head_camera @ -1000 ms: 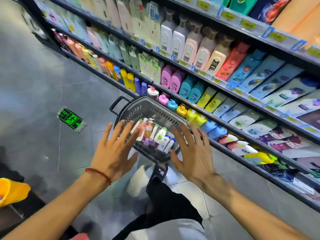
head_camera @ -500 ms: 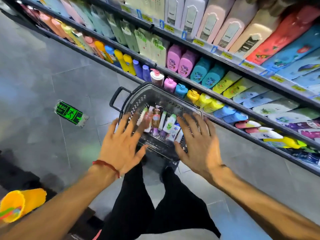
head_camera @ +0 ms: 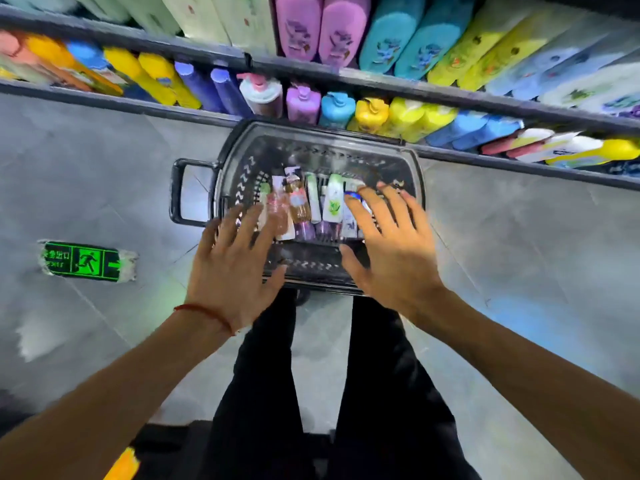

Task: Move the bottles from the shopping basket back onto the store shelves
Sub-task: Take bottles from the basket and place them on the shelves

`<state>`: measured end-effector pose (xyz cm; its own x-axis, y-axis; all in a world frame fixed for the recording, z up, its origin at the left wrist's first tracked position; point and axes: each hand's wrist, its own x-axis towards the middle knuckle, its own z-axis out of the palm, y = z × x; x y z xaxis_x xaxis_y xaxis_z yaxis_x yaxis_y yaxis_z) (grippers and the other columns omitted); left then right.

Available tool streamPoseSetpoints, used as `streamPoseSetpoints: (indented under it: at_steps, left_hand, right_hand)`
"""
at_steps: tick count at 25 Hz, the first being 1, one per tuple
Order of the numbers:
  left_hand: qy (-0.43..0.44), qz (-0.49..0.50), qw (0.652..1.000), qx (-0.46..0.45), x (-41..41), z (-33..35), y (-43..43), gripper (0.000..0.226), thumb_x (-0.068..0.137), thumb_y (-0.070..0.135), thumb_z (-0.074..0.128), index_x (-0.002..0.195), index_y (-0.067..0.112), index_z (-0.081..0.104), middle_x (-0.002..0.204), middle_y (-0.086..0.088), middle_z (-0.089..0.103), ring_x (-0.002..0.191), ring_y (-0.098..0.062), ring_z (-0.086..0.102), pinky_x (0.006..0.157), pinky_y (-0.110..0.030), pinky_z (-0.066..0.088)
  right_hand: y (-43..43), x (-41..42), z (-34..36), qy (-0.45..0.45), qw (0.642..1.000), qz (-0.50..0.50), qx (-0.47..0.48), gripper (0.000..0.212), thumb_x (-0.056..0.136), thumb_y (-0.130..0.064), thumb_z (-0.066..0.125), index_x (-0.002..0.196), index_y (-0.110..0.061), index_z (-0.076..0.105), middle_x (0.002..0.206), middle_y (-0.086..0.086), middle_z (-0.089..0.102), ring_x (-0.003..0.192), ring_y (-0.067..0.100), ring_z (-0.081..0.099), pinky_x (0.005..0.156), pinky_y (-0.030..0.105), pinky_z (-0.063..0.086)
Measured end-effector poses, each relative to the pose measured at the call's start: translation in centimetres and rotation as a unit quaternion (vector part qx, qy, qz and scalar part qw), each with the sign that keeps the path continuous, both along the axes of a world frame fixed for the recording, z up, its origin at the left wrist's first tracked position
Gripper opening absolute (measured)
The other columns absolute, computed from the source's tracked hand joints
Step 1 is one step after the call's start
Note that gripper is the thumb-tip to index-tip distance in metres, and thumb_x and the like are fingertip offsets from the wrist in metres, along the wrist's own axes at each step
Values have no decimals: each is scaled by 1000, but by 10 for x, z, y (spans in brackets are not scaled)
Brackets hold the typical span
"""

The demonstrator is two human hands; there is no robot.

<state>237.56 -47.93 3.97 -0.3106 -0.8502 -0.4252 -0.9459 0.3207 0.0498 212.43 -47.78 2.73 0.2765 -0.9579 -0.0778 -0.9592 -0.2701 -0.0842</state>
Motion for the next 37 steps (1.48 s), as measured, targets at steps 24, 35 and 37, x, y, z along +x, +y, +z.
streamPoseSetpoints:
  at_steps: [24,35,37]
  left_hand:
    - [-31,33,995,88,27,-333,-38,84,93,60,46,160,18,17,165,-2,16,151,-29,21,115,-50,37]
    - [-18,40,994,97,26,-337,-53,81,94,55,45,161,20,14,165,-2,11,151,-28,20,109,-49,46]
    - [-25,34,994,98,25,-336,-52,81,94,55,43,161,20,14,166,-1,12,151,-28,20,111,-49,44]
  right_hand:
    - [-72,81,-435,-203,880,-175,392,77,96,-41,67,157,-9,32,147,16,45,131,28,47,119,42,39]
    - [-91,99,-483,-122,857,-228,446,90,95,-63,61,150,-1,25,112,8,61,135,36,49,123,40,25]
    - [-99,98,-479,-107,856,-223,453,88,98,-56,61,152,1,23,117,9,62,136,33,50,126,38,17]
